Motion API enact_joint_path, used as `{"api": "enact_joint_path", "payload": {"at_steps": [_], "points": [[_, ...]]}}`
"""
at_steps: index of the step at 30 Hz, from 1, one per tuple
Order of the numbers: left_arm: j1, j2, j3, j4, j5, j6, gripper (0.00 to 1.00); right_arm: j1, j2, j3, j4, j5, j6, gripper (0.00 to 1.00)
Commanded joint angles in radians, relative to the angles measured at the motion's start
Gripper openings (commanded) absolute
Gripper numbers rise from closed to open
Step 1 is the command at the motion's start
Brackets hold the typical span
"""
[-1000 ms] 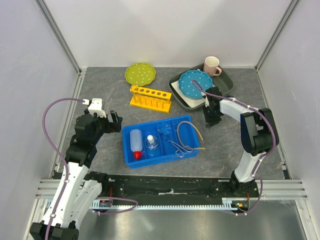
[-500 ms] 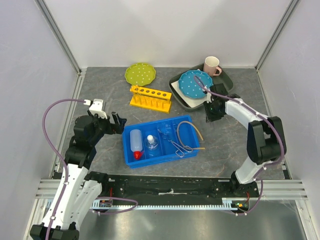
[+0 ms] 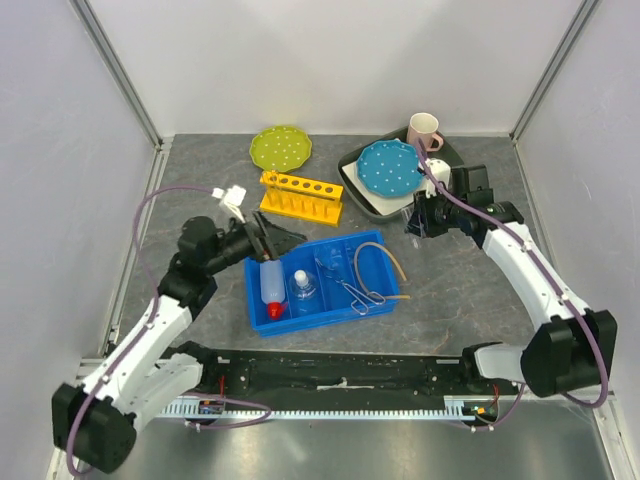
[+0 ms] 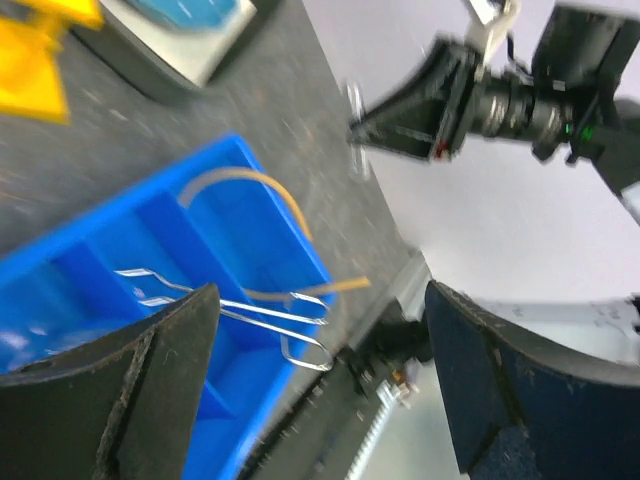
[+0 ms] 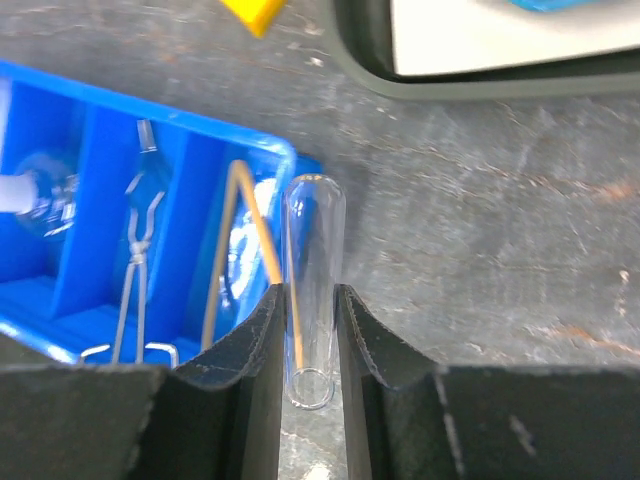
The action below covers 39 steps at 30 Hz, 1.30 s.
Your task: Organize the chemistry lab equipment
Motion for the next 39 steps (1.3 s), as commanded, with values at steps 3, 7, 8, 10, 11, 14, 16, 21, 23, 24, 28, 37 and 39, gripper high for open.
{"api": "enact_joint_path", "payload": {"at_steps": [3, 7, 8, 10, 11, 14, 16, 21, 23, 24, 28, 37, 39], "points": [[-0.296, 0.210, 0.172, 0.137, -0.230, -0.163, 0.89, 0.019, -0.096, -0.007, 0.020, -0.250, -0.044, 0.22], [-0.392, 0.386, 0.285, 0.128, -0.332, -0.209, 0.86, 0.039, -0.128, -0.021, 0.028, -0.327, -0.051, 0.22], [-0.407, 0.425, 0.311, 0.125, -0.346, -0.211, 0.86, 0.042, -0.133, -0.025, 0.028, -0.338, -0.049, 0.22], [-0.447, 0.520, 0.388, 0.110, -0.355, -0.215, 0.86, 0.053, -0.147, -0.033, 0.034, -0.358, -0.049, 0.22], [-0.458, 0.548, 0.413, 0.102, -0.358, -0.215, 0.86, 0.056, -0.150, -0.035, 0.034, -0.368, -0.054, 0.23], [-0.501, 0.638, 0.499, 0.055, -0.369, -0.208, 0.86, 0.064, -0.168, -0.047, 0.041, -0.391, -0.054, 0.23], [-0.513, 0.686, 0.548, 0.018, -0.378, -0.191, 0.84, 0.068, -0.174, -0.048, 0.045, -0.394, -0.055, 0.23], [-0.531, 0.732, 0.589, -0.022, -0.384, -0.171, 0.77, 0.073, -0.180, -0.052, 0.049, -0.402, -0.058, 0.23], [-0.534, 0.746, 0.600, -0.025, -0.366, -0.163, 0.75, 0.076, -0.182, -0.056, 0.052, -0.407, -0.057, 0.23], [-0.536, 0.752, 0.603, -0.025, -0.360, -0.160, 0.73, 0.079, -0.180, -0.056, 0.052, -0.407, -0.058, 0.23], [-0.541, 0.767, 0.612, -0.039, -0.350, -0.136, 0.65, 0.084, -0.185, -0.059, 0.055, -0.407, -0.061, 0.23], [-0.547, 0.764, 0.614, -0.059, -0.321, -0.097, 0.30, 0.091, -0.188, -0.068, 0.063, -0.417, -0.073, 0.23], [-0.547, 0.749, 0.612, -0.065, -0.315, -0.082, 0.23, 0.091, -0.191, -0.070, 0.060, -0.427, -0.089, 0.24]]}}
